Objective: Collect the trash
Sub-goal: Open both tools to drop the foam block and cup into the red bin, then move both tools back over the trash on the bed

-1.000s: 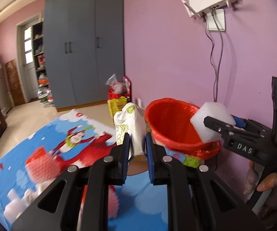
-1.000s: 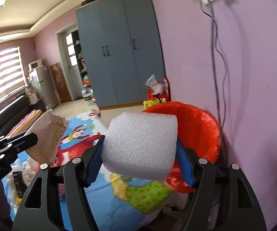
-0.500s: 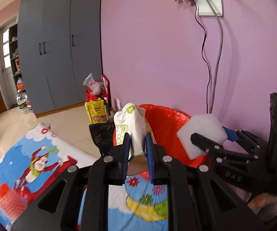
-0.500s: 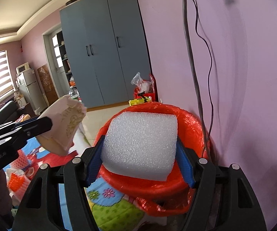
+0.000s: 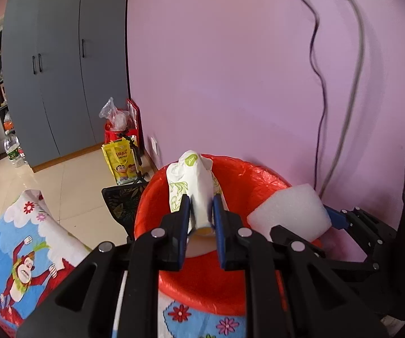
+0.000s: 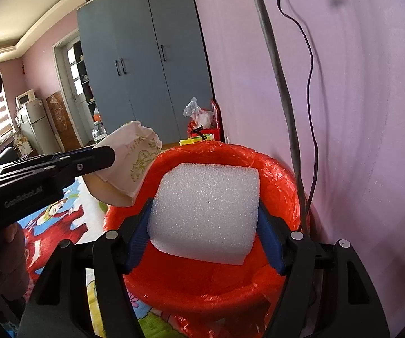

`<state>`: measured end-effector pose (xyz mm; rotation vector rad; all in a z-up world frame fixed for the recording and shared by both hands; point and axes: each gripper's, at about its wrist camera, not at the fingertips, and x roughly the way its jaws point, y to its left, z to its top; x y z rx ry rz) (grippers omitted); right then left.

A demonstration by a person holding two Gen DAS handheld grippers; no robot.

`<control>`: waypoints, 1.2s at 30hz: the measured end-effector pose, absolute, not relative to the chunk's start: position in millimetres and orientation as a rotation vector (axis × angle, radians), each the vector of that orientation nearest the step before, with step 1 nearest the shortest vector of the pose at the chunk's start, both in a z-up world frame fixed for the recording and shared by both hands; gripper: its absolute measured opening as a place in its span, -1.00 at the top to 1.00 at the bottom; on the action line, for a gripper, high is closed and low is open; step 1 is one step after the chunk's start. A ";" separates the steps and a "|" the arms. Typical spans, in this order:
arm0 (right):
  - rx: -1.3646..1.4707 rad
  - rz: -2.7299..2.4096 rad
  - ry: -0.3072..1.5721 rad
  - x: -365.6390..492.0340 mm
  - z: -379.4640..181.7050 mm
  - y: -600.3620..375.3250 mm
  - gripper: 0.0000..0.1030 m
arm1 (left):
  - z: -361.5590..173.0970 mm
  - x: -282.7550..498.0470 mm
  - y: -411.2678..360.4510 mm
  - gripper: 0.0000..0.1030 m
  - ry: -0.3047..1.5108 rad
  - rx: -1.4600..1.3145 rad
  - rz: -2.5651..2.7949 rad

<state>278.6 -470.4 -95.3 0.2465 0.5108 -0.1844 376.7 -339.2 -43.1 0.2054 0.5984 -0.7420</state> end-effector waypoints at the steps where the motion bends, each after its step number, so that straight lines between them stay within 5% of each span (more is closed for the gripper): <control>1: 0.247 -0.187 0.511 280.7 -94.9 -472.0 -0.28 | -45.1 380.7 -339.6 0.68 0.603 0.206 -0.741; 8: 0.257 -0.203 0.503 285.3 -93.9 -486.4 -0.33 | -62.4 397.4 -340.7 0.64 0.643 0.199 -0.723; 10: 0.256 -0.208 0.513 285.6 -95.0 -487.6 -0.53 | -65.5 398.7 -341.0 0.62 0.652 0.201 -0.721; 18: 0.267 -0.227 0.503 265.4 -88.8 -490.6 -0.55 | -56.0 390.5 -322.0 0.15 0.632 0.195 -0.683; 26: 0.268 -0.166 0.476 230.4 -59.7 -456.6 -0.55 | -21.8 333.6 -238.5 -0.67 0.541 0.209 -0.518; 36: 0.222 0.008 0.498 182.8 -35.5 -363.3 -0.55 | -6.0 236.2 -124.8 -0.83 0.543 0.139 -0.370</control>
